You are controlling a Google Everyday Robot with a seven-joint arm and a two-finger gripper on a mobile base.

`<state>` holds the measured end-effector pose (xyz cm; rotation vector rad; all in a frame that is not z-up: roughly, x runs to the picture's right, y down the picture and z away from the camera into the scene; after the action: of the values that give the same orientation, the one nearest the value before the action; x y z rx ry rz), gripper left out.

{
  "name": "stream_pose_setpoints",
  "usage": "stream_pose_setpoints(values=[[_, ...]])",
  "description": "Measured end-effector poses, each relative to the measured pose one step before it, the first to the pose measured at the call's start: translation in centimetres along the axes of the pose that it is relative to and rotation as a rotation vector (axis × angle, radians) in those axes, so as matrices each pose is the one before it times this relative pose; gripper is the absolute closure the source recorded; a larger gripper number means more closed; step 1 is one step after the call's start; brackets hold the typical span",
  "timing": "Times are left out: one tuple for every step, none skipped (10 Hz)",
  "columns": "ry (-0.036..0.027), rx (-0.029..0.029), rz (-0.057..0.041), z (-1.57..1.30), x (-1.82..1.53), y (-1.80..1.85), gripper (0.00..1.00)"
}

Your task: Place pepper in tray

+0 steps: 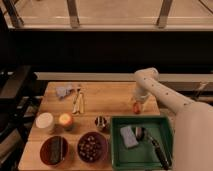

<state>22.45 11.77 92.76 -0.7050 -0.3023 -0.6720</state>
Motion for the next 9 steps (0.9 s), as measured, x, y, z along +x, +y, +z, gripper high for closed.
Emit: stream_pose_setpoints(values=[[0.00307,0.00599,0.00016,0.011,-0.101,-0.298,0.65],[0.00249,0.00164,0.00327,-0.049,-0.175,-0.204,0.74],[0.00438,0.00168,0.0099,-0.198,-0.017,-0.08,0.83],[0.00598,0.0092,0.01105,-0.33,0.15,-0.097,0.93],[0.00602,0.01123,0.00921,-0.551,0.09,-0.078,0.99],[0.01152,0.01139,0.00836,-0.933,0.164,-0.091,1.0],[0.01639,0.00794,0.00192,-1.349,-0.025,-0.064,1.0],[0.01296,0.01282,-0.00792,-1.66,-0.302,-0.118,1.0],[0.01045,0.00973,-0.00837,-1.546,-0.307,0.043,1.0]])
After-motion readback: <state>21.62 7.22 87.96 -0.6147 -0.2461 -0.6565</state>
